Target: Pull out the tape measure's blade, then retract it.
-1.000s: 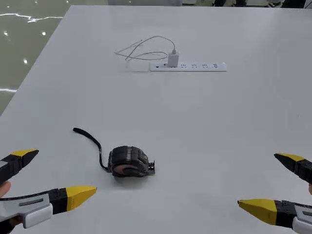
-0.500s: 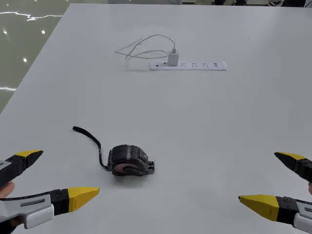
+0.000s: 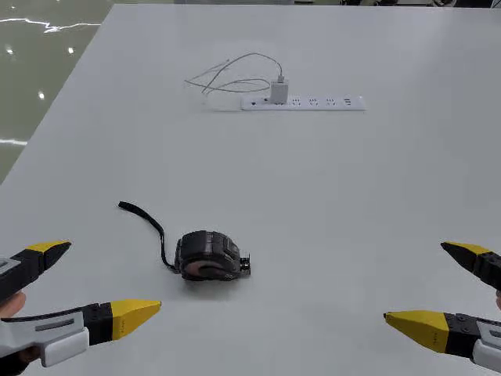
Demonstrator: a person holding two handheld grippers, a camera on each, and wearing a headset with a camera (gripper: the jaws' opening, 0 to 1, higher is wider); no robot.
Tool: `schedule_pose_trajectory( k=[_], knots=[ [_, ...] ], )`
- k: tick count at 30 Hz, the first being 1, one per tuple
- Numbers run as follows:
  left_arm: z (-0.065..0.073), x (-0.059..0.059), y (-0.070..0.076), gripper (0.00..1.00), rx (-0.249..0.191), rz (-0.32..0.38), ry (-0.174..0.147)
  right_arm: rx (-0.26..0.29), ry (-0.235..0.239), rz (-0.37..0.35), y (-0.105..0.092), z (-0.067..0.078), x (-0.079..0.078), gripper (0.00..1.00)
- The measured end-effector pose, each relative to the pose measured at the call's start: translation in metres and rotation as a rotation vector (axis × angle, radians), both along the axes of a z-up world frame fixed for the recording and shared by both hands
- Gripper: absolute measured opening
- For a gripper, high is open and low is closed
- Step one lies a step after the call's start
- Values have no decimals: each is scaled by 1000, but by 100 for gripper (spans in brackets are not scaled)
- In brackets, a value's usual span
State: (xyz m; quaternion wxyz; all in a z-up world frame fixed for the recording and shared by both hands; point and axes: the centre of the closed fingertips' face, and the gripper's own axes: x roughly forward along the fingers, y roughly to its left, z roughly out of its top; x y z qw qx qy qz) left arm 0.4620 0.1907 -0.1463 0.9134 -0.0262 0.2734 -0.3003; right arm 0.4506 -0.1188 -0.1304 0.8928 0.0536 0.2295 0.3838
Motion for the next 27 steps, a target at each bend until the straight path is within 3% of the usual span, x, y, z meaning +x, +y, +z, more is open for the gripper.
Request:
schedule_pose_trajectory(
  k=[12,15,27],
  knots=[
    [-1,2,-3,99,-11,-12,-1,7,-6,1,1,0,4,99],
    [3,1,-8,99,-45,-24,-16,13,-10,2,2,2,4,99],
    [1,1,-7,99,-42,-28,-28,21,1,11,8,1,3,99]
  ],
)
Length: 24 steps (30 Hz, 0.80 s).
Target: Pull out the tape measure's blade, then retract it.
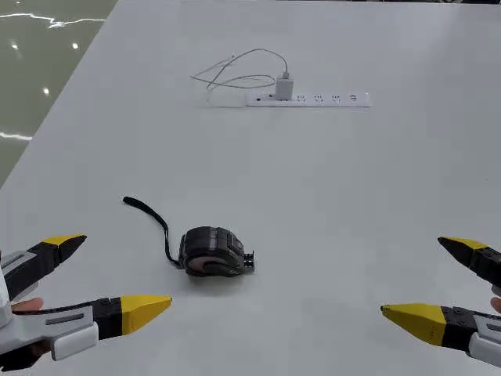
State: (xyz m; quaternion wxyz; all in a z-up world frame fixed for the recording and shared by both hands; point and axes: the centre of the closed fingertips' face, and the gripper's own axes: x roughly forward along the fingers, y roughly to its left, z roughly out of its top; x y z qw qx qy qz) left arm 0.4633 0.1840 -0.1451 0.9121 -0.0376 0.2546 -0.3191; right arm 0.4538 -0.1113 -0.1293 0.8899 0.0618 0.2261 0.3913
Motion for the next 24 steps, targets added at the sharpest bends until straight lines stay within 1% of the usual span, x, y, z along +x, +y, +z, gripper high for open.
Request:
schedule_pose_trajectory(
  k=[4,5,6,7,9,10,11,12,13,15,17,18,19,21,24],
  knots=[
    [-5,1,-2,99,22,-19,-8,-5,-1,7,2,-1,1,99],
    [-6,2,-2,99,26,-21,-14,-6,1,8,2,-1,1,99],
    [-7,4,-4,99,28,-29,-34,-5,2,12,3,-2,1,99],
    [-8,5,-5,99,28,-35,-40,-5,3,14,4,-2,1,99],
    [-12,6,-11,99,28,-62,-28,-11,3,25,8,-3,0,98],
    [-14,8,-13,99,35,-69,-32,-11,2,27,9,-3,0,99],
    [-17,9,-15,99,55,-94,-43,-11,4,33,10,-3,0,99],
    [-18,10,-18,99,61,-111,-49,-12,5,36,11,-3,0,98],
    [-19,11,-21,99,61,-119,-43,-12,5,38,12,-3,1,98],
    [-19,15,-26,99,64,-141,-70,-12,5,41,14,-3,1,99],
    [-22,18,-31,96,50,-162,-61,-11,6,44,16,-3,2,99],
    [-24,19,-32,95,56,-171,-62,-12,7,45,17,-3,2,98],
    [-27,21,-34,94,70,-184,-70,-12,8,48,17,-4,3,99],
    [-30,23,-38,94,67,-203,-62,-13,12,52,19,-4,4,99],
    [-36,26,-45,91,79,-234,-66,-17,17,60,22,-6,4,99]
  ],
)
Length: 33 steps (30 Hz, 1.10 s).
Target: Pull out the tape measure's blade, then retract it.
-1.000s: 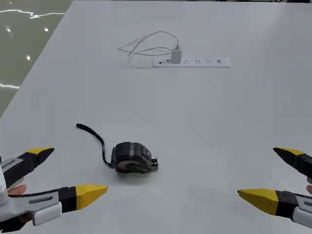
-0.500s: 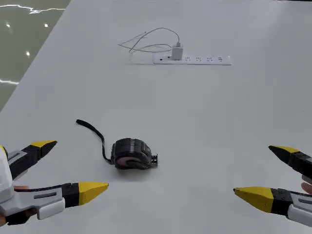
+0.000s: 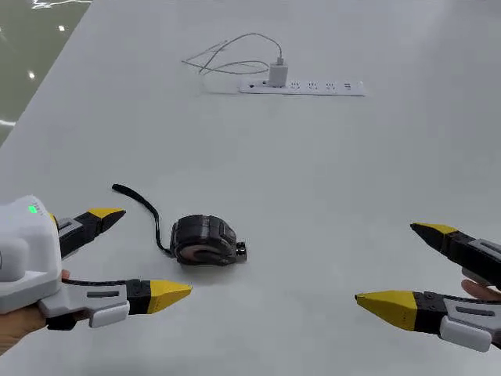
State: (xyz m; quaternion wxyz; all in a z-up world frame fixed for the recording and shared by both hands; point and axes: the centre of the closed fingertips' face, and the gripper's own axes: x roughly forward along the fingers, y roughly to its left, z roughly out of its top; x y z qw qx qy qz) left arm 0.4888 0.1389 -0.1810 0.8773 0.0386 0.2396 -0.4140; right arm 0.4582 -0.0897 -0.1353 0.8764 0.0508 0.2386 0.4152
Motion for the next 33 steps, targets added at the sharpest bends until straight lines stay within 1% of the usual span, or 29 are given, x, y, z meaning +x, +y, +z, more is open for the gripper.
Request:
schedule_pose_trajectory(
  k=[3,5,6,9,11,12,14,15,18,20,22,24,25,27,28,31,32,33],
  knots=[
    [-6,4,-6,87,8,-24,-3,-1,5,4,2,-1,1,99],
    [-10,6,-10,84,20,-41,1,-4,8,10,3,-3,2,99],
    [-10,7,-11,82,21,-48,-5,-3,11,12,4,-3,2,98],
    [-15,11,-16,78,34,-71,-3,-7,12,17,5,-4,3,98],
    [-17,13,-21,75,46,-95,-8,-7,14,19,6,-5,4,98],
    [-19,15,-23,74,60,-116,-15,-8,15,22,7,-5,5,98],
    [-22,16,-26,70,82,-145,-10,-8,19,27,8,-6,5,98],
    [-23,18,-28,69,92,-163,-22,-9,20,29,9,-6,6,98],
    [-25,22,-31,66,93,-184,-20,-7,21,33,10,-6,7,98],
    [-28,24,-33,63,110,-210,-26,-8,22,37,11,-6,7,98],
    [-34,24,-35,60,119,-236,-18,-10,23,42,13,-6,8,98],
    [-37,23,-38,55,130,-280,-29,-11,25,46,15,-7,8,98],
    [-38,23,-38,54,134,-299,-28,-12,26,50,15,-7,8,98],
    [-39,24,-38,51,139,-328,-25,-14,29,55,17,-7,8,98],
    [-40,24,-38,50,146,-341,-25,-15,30,59,18,-8,8,98],
    [-40,24,-40,48,147,-387,-27,-17,35,71,22,-9,8,98],
    [-40,23,-41,47,149,-412,-27,-19,38,77,24,-10,8,98],
    [-40,24,-41,47,153,-418,-33,-19,39,81,25,-11,8,98]
  ],
)
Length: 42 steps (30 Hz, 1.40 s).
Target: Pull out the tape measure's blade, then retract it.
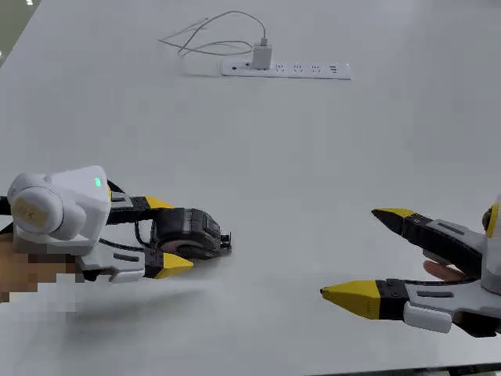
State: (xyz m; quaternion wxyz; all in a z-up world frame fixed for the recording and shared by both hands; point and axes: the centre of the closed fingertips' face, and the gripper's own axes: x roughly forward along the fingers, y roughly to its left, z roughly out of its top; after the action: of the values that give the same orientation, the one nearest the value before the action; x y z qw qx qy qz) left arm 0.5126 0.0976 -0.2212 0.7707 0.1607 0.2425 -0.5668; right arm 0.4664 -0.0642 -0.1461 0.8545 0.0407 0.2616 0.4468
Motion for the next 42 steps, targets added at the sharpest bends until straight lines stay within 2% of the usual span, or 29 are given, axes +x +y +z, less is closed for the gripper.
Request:
schedule_pose_trajectory(
  k=[4,13,19,24,35,42],
  knots=[
    [-3,1,-3,44,22,-44,7,-13,4,31,8,-5,0,97],
    [-4,4,-10,39,38,-100,9,-27,5,96,27,-11,3,97],
    [-5,7,-10,35,53,-103,6,-25,4,119,36,-13,5,97],
    [-6,8,-9,33,82,-106,-9,-22,7,124,38,-14,5,97],
    [-7,8,-8,31,93,-118,-17,-31,9,162,53,-25,10,95],
    [-7,7,-8,30,97,-127,-19,-89,-9,235,69,-40,15,81]
  ],
)
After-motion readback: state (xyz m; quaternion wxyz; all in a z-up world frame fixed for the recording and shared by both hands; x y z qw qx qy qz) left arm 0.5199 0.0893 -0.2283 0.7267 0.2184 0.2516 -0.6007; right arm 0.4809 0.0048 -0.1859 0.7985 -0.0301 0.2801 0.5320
